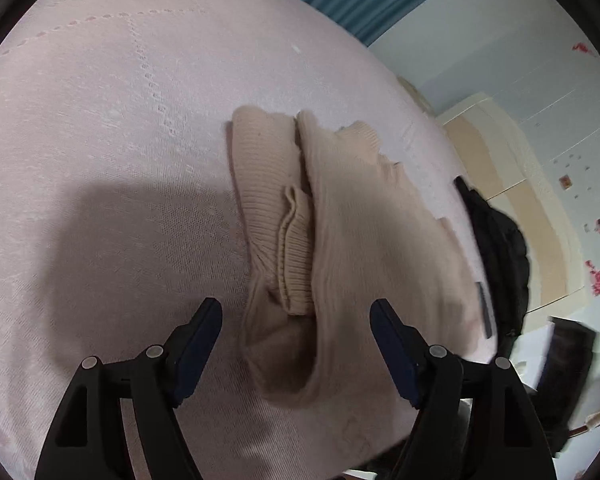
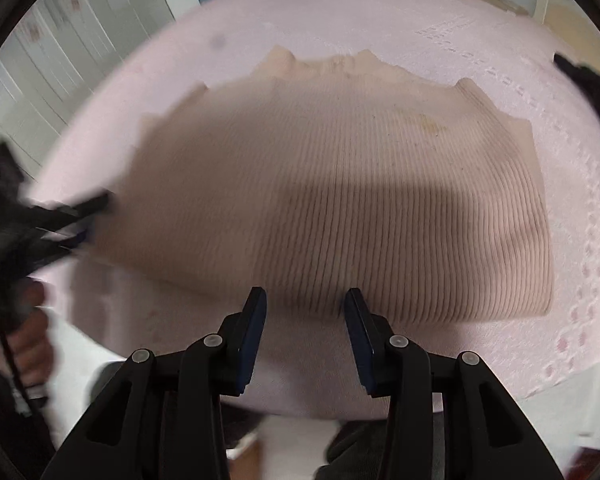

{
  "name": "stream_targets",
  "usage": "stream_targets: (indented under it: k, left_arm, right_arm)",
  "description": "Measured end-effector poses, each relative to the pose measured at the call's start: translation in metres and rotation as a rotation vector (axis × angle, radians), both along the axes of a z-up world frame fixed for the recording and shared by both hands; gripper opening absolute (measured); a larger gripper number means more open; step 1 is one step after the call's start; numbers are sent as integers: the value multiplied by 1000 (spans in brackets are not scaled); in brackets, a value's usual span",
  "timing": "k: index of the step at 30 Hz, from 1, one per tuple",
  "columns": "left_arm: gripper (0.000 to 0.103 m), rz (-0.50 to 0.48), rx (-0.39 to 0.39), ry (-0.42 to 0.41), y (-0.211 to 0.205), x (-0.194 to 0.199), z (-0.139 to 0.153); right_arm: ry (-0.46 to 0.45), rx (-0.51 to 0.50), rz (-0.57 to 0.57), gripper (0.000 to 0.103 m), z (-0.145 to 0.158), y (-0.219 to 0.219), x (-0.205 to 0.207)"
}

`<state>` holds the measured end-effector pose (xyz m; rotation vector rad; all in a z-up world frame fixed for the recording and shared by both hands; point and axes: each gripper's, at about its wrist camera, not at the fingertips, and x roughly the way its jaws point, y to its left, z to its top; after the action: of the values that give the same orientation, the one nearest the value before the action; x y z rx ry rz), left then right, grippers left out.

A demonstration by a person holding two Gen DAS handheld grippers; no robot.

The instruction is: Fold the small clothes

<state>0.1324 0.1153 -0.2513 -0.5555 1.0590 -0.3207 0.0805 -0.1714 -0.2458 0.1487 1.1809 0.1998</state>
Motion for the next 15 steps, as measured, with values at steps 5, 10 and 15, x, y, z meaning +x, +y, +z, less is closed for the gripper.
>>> stream_targets:
  k: [5, 10, 15]
  left_arm:
    - [73, -8, 63, -18, -10, 19, 1]
    - [57, 13, 120, -13, -26, 44, -1]
    - [25, 110, 32, 40, -17, 55, -1]
  right_arm:
    - [-115, 57, -154, 41, 10, -48, -16]
    - [-102, 25, -242, 41, -5, -79, -22]
    - [-115, 80, -268, 41, -2, -98, -26]
